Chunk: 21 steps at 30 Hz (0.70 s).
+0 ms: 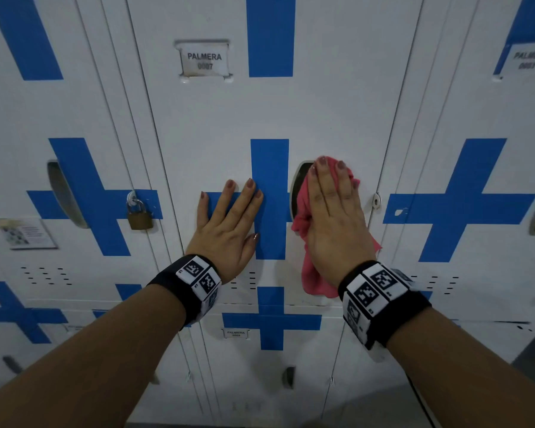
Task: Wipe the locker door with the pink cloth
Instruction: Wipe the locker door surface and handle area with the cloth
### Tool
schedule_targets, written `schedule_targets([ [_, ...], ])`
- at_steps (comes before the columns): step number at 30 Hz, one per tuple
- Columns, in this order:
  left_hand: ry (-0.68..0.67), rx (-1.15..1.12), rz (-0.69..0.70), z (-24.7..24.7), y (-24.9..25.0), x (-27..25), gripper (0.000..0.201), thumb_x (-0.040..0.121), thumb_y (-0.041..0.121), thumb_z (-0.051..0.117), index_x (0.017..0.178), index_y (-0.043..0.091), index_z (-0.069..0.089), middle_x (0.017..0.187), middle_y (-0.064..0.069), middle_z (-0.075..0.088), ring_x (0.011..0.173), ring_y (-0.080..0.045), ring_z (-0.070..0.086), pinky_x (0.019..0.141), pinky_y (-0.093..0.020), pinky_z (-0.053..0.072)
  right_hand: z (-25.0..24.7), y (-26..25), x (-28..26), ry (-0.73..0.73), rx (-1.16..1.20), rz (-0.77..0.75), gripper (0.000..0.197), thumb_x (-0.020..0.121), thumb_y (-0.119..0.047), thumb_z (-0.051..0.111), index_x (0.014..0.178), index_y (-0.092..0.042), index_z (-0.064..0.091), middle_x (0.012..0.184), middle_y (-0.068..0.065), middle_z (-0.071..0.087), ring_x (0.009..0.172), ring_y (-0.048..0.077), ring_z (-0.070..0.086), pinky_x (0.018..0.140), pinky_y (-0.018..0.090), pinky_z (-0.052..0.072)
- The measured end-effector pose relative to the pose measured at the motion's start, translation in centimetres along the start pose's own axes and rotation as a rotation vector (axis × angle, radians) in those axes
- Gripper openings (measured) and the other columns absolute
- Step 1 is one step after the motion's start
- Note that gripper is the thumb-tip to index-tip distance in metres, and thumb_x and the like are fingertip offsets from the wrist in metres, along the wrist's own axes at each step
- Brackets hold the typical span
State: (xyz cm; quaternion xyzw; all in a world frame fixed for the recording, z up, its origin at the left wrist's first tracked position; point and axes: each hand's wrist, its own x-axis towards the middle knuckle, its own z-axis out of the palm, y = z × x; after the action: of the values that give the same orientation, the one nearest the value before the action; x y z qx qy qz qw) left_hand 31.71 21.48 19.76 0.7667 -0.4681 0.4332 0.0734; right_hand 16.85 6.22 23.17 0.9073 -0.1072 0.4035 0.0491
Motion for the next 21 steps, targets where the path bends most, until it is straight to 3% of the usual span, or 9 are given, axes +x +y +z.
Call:
schedule_targets([
  [10, -0.001, -0.015, 0.001, 0.0, 0.0, 0.0, 0.075, 0.091, 0.041, 0.033, 0.148, 0.022, -0.012, 0.155, 0.004, -0.021, 0.143, -0.023, -0.017, 0.113, -0.051, -0.009, 1.9, 1.3, -3.2, -0.139, -0.157, -0.137, 0.087, 0.086, -0.024, 0.055, 0.148, -0.008, -0.003, 0.157, 0.012, -0.005, 0.144, 0.030, -0.008, 0.116, 0.045, 0.000],
  [13, -0.002, -0.014, 0.001, 0.0, 0.0, 0.0, 0.075, 0.091, 0.042, 0.032, 0.148, 0.022, -0.012, 0.155, 0.004, -0.021, 0.143, -0.023, -0.016, 0.113, -0.051, -0.010, 2.2, 2.1, -4.5, -0.230, -0.192, -0.187, 0.105, 0.077, -0.028, 0.064, 0.147, -0.010, -0.012, 0.156, 0.010, -0.009, 0.144, 0.029, -0.011, 0.115, 0.046, 0.001],
  [15, -0.003, -0.012, 0.001, 0.0, 0.0, 0.0, 0.075, 0.091, 0.042, 0.032, 0.148, 0.022, -0.012, 0.155, 0.004, -0.021, 0.143, -0.023, -0.016, 0.113, -0.051, -0.010, 2.6, 2.5, -5.2, -0.277, -0.208, -0.218, 0.109, 0.070, -0.025, 0.061, 0.146, -0.011, -0.015, 0.155, 0.007, -0.012, 0.143, 0.028, -0.015, 0.114, 0.047, 0.000],
  [18, -0.002, -0.015, -0.001, 0.0, 0.0, -0.1, 0.075, 0.091, 0.041, 0.032, 0.148, 0.022, -0.013, 0.155, 0.004, -0.021, 0.143, -0.023, -0.016, 0.113, -0.051, -0.009, 3.3, 3.4, -6.7, -0.298, -0.231, -0.266, 0.098, 0.066, -0.022, 0.046, 0.148, -0.010, -0.005, 0.156, 0.006, -0.003, 0.143, 0.028, -0.014, 0.114, 0.046, -0.003],
  [21, 0.000, -0.014, 0.001, 0.1, 0.0, 0.0, 0.074, 0.091, 0.041, 0.031, 0.148, 0.022, -0.012, 0.155, 0.004, -0.021, 0.144, -0.023, -0.016, 0.113, -0.051, -0.009, 4.2, 4.1, -8.4, -0.355, -0.238, -0.323, 0.101, 0.060, -0.019, 0.052, 0.149, -0.012, 0.005, 0.155, 0.009, 0.011, 0.143, 0.028, -0.006, 0.113, 0.045, 0.000],
])
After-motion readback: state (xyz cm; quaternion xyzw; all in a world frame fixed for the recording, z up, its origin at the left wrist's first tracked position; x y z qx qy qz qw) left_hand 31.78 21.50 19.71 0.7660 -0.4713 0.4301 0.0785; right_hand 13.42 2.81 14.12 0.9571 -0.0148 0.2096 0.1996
